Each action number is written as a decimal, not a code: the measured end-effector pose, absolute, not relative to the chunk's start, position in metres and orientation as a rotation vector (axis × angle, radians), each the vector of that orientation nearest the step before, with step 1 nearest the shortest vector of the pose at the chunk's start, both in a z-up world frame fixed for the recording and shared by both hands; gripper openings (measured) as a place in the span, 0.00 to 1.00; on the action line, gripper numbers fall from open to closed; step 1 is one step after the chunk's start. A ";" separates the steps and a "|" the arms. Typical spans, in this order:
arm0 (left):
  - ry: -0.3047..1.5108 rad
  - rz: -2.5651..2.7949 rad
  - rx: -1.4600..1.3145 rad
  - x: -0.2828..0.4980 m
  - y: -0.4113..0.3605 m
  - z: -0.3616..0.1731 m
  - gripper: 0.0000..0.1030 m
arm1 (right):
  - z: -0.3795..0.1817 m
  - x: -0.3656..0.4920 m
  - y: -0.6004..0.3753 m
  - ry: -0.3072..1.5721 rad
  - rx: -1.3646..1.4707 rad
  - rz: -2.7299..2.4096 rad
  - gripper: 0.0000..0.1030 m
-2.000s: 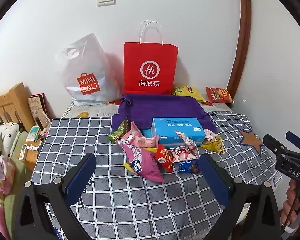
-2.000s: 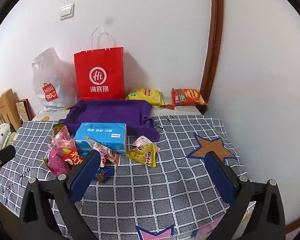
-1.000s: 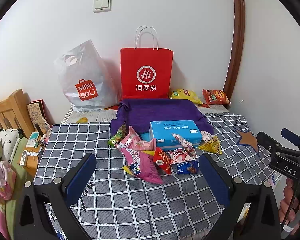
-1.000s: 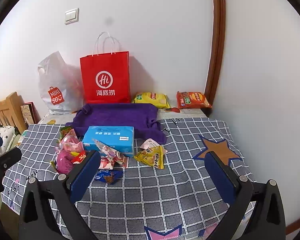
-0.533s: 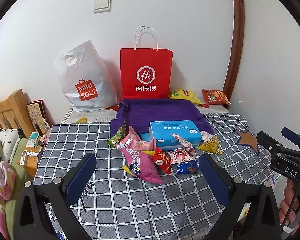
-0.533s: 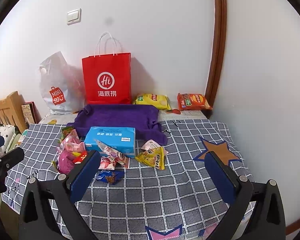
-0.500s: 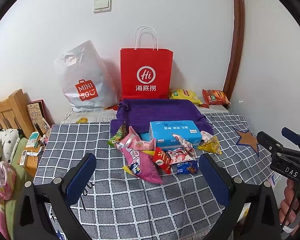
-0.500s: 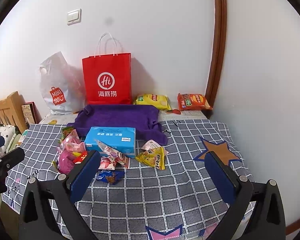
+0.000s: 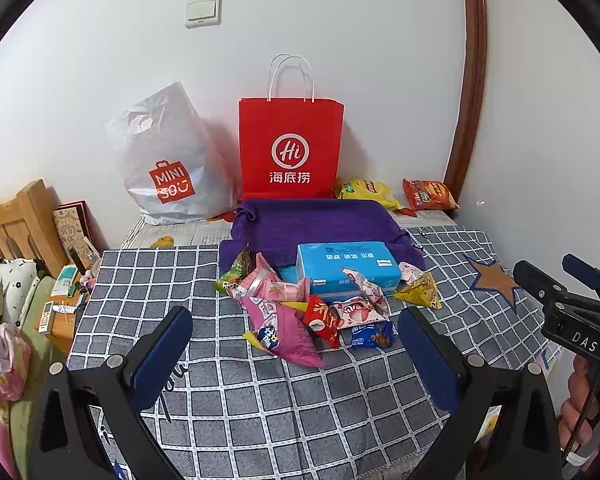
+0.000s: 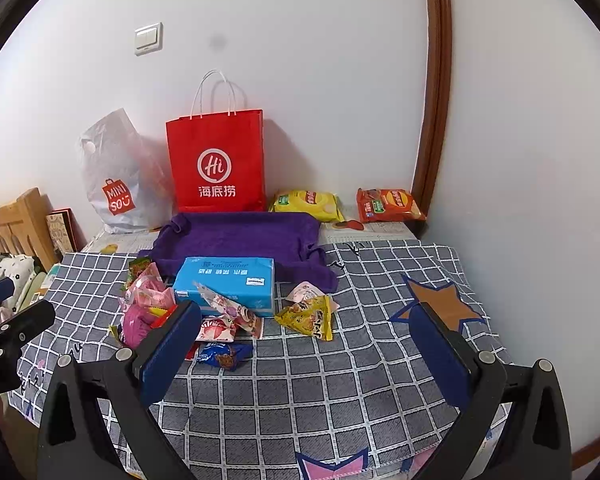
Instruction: Organize snacks
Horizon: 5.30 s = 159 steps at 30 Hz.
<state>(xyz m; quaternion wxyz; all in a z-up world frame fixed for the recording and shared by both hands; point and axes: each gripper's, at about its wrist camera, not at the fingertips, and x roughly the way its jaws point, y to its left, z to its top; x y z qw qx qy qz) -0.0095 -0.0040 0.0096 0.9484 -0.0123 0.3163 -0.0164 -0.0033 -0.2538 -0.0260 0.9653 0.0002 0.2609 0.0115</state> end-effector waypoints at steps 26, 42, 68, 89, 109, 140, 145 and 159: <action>0.642 -0.035 -0.025 -0.010 -0.006 0.011 1.00 | -0.024 -0.008 -0.252 0.515 -0.001 0.029 1.00; 0.657 -0.019 -0.030 -0.003 -0.008 0.007 1.00 | -0.030 -0.004 -0.252 0.514 0.007 0.035 1.00; 0.854 -0.021 -0.114 0.093 0.042 -0.092 0.98 | -0.139 0.120 -0.282 0.716 0.056 0.026 0.84; 0.883 -0.005 -0.129 0.108 0.066 -0.106 0.98 | -0.188 0.186 -0.274 0.802 0.112 0.139 0.58; 0.989 -0.166 -0.182 0.126 0.033 -0.137 0.59 | -0.183 0.132 -0.284 0.841 0.127 0.196 0.24; 0.988 -0.114 -0.149 0.108 0.067 -0.123 0.56 | -0.184 0.162 -0.280 0.820 0.131 0.128 0.56; 0.957 -0.130 -0.154 0.099 0.068 -0.105 0.56 | -0.170 0.146 -0.277 0.803 0.150 0.137 0.55; 0.876 -0.174 -0.140 0.110 0.041 -0.049 0.56 | -0.102 0.126 -0.256 0.699 0.137 0.208 0.55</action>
